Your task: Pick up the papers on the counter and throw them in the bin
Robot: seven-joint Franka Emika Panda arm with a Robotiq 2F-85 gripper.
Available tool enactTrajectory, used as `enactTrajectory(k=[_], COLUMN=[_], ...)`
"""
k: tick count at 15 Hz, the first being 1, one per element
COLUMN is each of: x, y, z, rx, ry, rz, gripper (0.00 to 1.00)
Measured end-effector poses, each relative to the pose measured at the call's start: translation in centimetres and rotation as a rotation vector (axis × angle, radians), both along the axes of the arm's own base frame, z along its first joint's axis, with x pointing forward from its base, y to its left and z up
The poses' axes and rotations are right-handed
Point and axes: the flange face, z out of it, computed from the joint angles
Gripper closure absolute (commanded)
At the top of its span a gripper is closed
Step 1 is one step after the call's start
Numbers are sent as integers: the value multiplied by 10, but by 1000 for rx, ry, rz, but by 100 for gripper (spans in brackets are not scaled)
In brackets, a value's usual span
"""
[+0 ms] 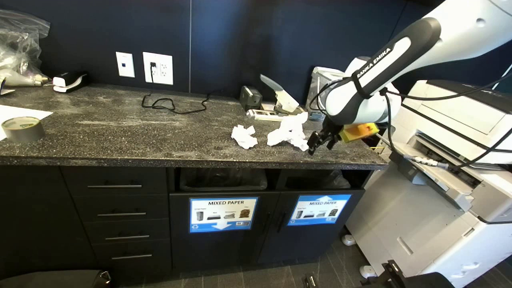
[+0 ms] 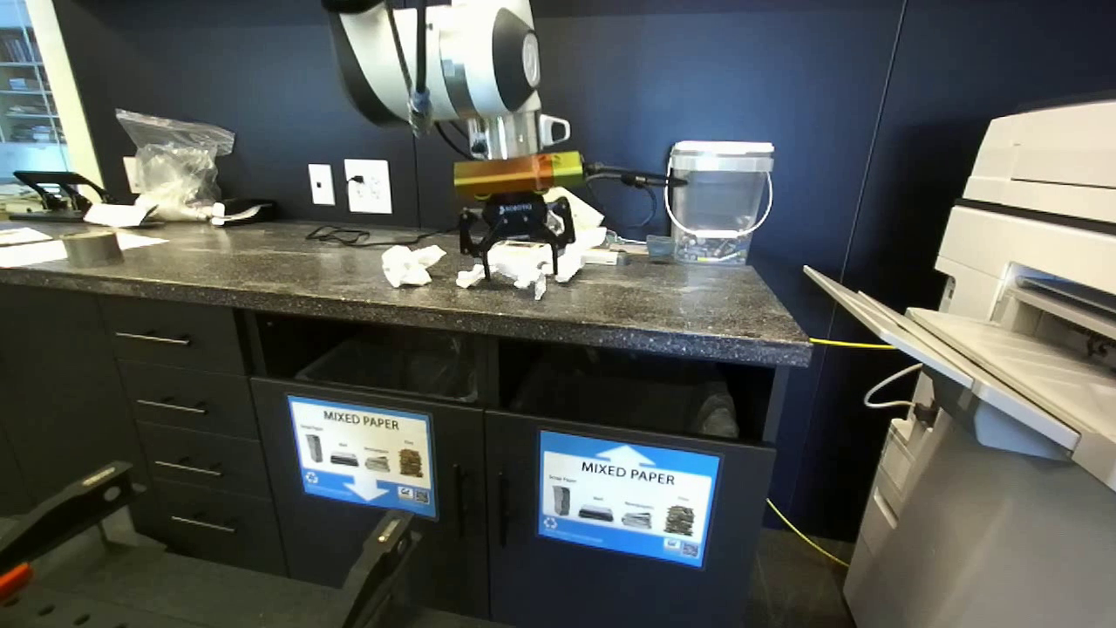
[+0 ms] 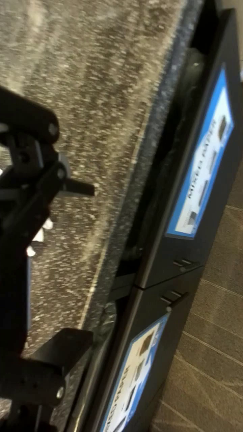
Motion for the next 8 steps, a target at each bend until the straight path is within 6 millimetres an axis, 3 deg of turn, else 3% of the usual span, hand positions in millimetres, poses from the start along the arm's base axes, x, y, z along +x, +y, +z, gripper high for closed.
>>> enactTrajectory(k=[4, 8], x=[22, 39], y=[17, 29], z=[54, 69], rx=[-27, 16], ry=[-136, -239], rz=[163, 333], gripper=[0, 0])
